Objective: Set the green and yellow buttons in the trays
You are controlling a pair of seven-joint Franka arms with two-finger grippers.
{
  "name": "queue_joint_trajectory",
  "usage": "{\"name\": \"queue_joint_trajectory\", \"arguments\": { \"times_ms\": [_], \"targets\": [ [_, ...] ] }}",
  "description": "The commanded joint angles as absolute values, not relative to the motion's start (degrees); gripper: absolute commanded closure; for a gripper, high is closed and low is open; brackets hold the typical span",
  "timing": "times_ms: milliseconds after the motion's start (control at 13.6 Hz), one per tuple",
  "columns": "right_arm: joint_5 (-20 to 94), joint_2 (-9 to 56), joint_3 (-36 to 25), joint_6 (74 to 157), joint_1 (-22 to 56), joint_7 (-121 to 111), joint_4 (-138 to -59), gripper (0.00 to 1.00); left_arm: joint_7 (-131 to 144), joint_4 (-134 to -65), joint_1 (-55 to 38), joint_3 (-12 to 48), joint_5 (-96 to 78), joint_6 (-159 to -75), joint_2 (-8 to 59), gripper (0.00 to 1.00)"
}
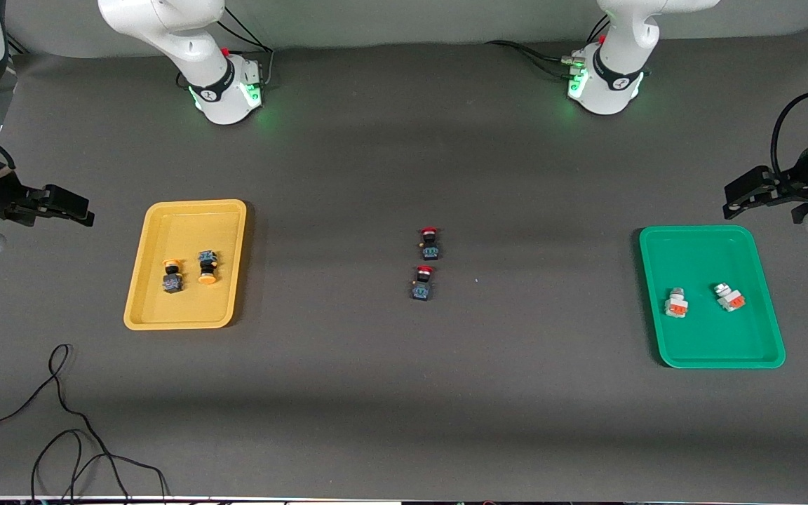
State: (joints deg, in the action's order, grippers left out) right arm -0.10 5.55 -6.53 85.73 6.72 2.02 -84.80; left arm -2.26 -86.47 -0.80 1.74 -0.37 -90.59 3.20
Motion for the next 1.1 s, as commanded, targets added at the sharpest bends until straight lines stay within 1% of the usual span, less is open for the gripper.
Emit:
{"name": "queue_joint_trajectory", "arguments": {
  "times_ms": [0,1030],
  "targets": [
    [-1.3,5.4,-6.5,87.0,7.2,0.6,-86.0,0.0,-0.5,-86.4,-0.5,1.8,-0.4,-90.2,3.1,0.01],
    [-0.9,5.5,-6.5,87.4,7.3,1.2,-85.9,0.0,0.9,-86.5,-0.4,1.8,0.5,-89.9,3.0,0.01]
  ]
}}
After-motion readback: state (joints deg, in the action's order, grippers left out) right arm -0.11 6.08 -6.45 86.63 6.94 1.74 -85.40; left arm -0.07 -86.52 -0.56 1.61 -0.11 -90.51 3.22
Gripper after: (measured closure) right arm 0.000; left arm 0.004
